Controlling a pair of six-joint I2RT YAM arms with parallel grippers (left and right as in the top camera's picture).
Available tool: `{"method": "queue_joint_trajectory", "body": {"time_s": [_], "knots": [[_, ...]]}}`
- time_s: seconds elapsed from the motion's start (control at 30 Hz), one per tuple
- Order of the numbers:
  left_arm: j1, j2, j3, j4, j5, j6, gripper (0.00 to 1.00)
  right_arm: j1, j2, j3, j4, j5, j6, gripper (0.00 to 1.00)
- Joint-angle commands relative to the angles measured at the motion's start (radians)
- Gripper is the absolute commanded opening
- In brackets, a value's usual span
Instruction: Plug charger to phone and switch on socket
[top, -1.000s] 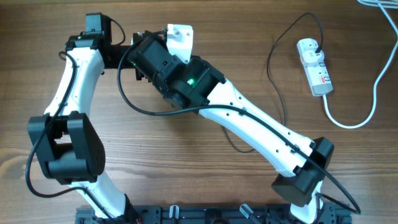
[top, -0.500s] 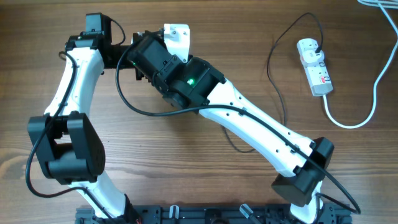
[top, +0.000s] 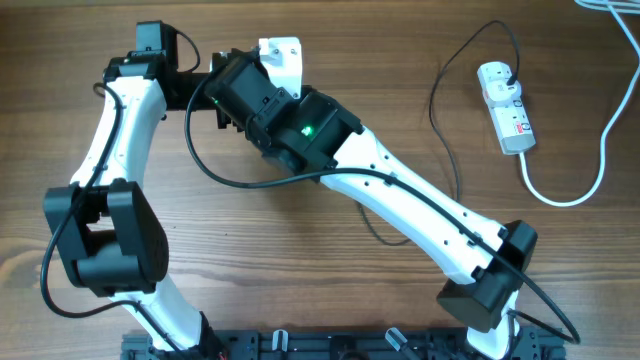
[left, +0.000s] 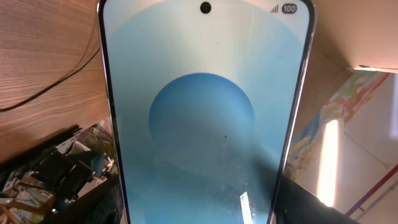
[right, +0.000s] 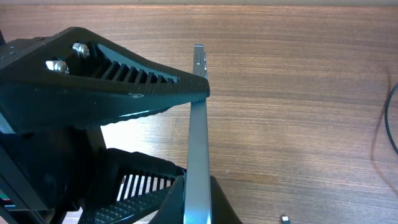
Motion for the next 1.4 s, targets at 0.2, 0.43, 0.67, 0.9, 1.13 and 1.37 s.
{"method": "queue_joint_trajectory", "body": {"time_s": [0.2, 0.43, 0.67, 0.9, 1.13, 1.37], "knots": [[0.002, -0.039, 0.010, 0.003, 0.041, -0.003, 0.75, 0.003, -0.010, 0.013, 0.009, 0.015, 0.148, 0.04], [0.018, -0.039, 0.010, 0.030, 0.011, -0.014, 0.80, 0.003, -0.071, 0.013, -0.001, 0.153, 0.591, 0.04], [0.016, -0.039, 0.010, 0.048, 0.054, -0.074, 0.77, 0.003, -0.077, 0.012, -0.092, 0.145, 1.067, 0.04], [0.016, -0.039, 0.010, 0.047, 0.152, -0.077, 0.74, 0.003, -0.077, 0.012, 0.001, -0.034, 1.138, 0.04], [0.017, -0.039, 0.010, 0.048, 0.166, -0.077, 0.66, 0.003, -0.137, 0.013, 0.008, -0.043, 1.150, 0.04], [0.016, -0.039, 0.010, 0.047, 0.169, -0.077, 0.61, 0.003, -0.157, 0.013, -0.037, -0.073, 1.220, 0.04]]}}
